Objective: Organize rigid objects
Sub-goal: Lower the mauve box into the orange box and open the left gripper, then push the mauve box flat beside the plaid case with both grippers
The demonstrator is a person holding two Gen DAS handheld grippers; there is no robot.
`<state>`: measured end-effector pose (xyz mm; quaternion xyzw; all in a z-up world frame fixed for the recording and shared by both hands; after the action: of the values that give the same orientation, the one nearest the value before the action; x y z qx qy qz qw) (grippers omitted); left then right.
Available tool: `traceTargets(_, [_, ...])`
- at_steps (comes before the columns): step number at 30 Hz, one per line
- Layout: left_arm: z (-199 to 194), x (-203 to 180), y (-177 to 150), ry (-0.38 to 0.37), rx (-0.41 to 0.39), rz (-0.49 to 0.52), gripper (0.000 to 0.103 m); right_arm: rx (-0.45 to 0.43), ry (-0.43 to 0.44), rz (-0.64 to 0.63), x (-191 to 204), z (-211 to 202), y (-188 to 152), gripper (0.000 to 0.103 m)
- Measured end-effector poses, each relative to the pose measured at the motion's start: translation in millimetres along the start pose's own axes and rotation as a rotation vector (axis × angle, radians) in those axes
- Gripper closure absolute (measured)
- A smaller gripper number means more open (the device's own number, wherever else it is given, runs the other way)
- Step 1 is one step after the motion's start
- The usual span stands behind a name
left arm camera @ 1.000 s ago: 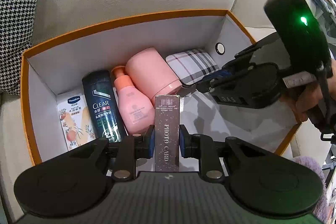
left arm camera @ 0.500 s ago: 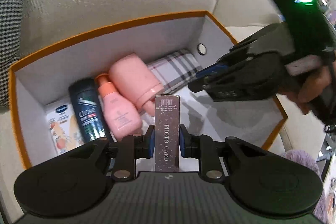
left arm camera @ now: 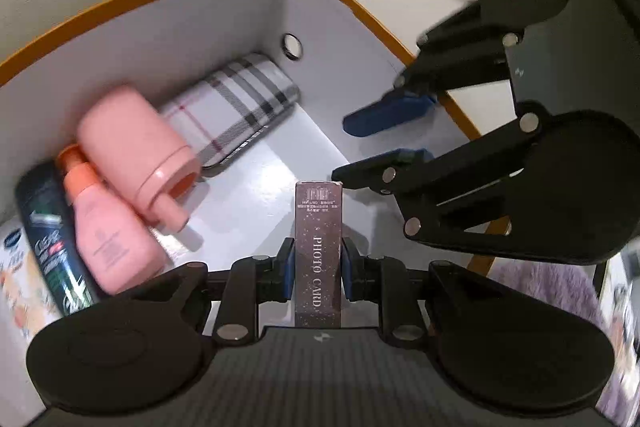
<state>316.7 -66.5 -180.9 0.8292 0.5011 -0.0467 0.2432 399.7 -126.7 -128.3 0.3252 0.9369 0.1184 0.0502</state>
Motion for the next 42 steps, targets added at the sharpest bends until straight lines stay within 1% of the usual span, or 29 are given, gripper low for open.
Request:
traceTargets(2, [3, 0, 0, -0.006, 0.014, 0.006, 0.078, 0.001, -0.007, -0.016, 3, 1, -1, 0.075])
traceTargets(5, [3, 3, 0, 0.021, 0.013, 0.009, 0.076, -0.003, -0.014, -0.026, 6, 2, 0, 0.074])
traceTargets(7, [0, 8, -2, 0.042, 0.020, 0.005, 0.071, -0.009, -0.008, -0.022, 8, 3, 2, 0.074])
traceTargets(9, [-7, 13, -5, 0.062, 0.017, -0.006, 0.058, -0.017, -0.009, -0.014, 9, 3, 4, 0.068])
traceTargets(11, [-18, 20, -7, 0.081, 0.006, -0.022, 0.053, -0.029, 0.001, -0.008, 11, 2, 7, 0.064])
traceTargets(13, [-28, 26, -12, 0.086, 0.007, -0.049, 0.052, -0.040, 0.021, -0.006, 14, 1, 8, 0.063])
traceTargets(16, [-35, 36, -24, 0.101, 0.056, -0.119, 0.052, -0.038, 0.054, -0.002, 22, 3, 9, 0.063])
traceTargets(17, [-35, 39, -30, 0.092, 0.077, -0.153, 0.052, -0.039, 0.058, -0.004, 25, 4, 10, 0.063])
traceTargets(19, [-32, 43, -39, 0.048, 0.112, -0.233, 0.053, -0.043, 0.074, -0.003, 31, 6, 12, 0.063])
traceTargets(20, [-29, 45, -44, 0.017, 0.129, -0.279, 0.054, -0.043, 0.088, 0.000, 35, 8, 14, 0.062])
traceTargets(21, [-25, 45, -47, 0.000, 0.140, -0.315, 0.061, -0.044, 0.095, 0.002, 38, 9, 15, 0.062])
traceTargets(22, [-21, 46, -48, -0.011, 0.148, -0.349, 0.063, -0.045, 0.097, -0.001, 41, 11, 17, 0.062])
traceTargets(24, [-15, 45, -48, -0.006, 0.149, -0.366, 0.070, -0.038, 0.087, -0.019, 45, 16, 19, 0.062])
traceTargets(27, [-7, 40, -46, 0.012, 0.146, -0.347, 0.075, -0.011, 0.049, -0.031, 46, 25, 18, 0.063])
traceTargets(29, [-4, 38, -45, 0.024, 0.134, -0.315, 0.077, -0.001, 0.044, -0.028, 42, 27, 15, 0.064])
traceTargets(30, [-2, 37, -43, 0.025, 0.125, -0.299, 0.081, 0.007, 0.052, -0.016, 40, 27, 13, 0.064])
traceTargets(32, [1, 36, -37, 0.026, 0.103, -0.273, 0.085, 0.015, 0.054, -0.003, 35, 27, 9, 0.064])
traceTargets(33, [1, 36, -33, 0.031, 0.098, -0.257, 0.089, 0.018, 0.049, -0.005, 33, 27, 7, 0.065])
traceTargets(35, [2, 38, -29, 0.051, 0.109, -0.230, 0.090, 0.024, 0.036, -0.006, 30, 27, 3, 0.066])
traceTargets(39, [3, 41, -14, 0.089, 0.096, -0.175, 0.090, 0.034, 0.036, -0.002, 26, 27, 0, 0.066])
traceTargets(42, [7, 43, -4, 0.090, 0.088, -0.168, 0.090, 0.038, 0.035, -0.019, 29, 25, -1, 0.066])
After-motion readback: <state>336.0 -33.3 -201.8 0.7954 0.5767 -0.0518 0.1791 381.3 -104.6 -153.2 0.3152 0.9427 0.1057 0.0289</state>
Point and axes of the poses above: each gripper's, at about its wrist camera, not at the fingertips, and z roughly the way its jaws point, x to its left, y to its top, the point moved 8 cm from there along z, roughly the way its jaws point, and after that the axes turned 2 degrees about z, right-handed, at the moved point
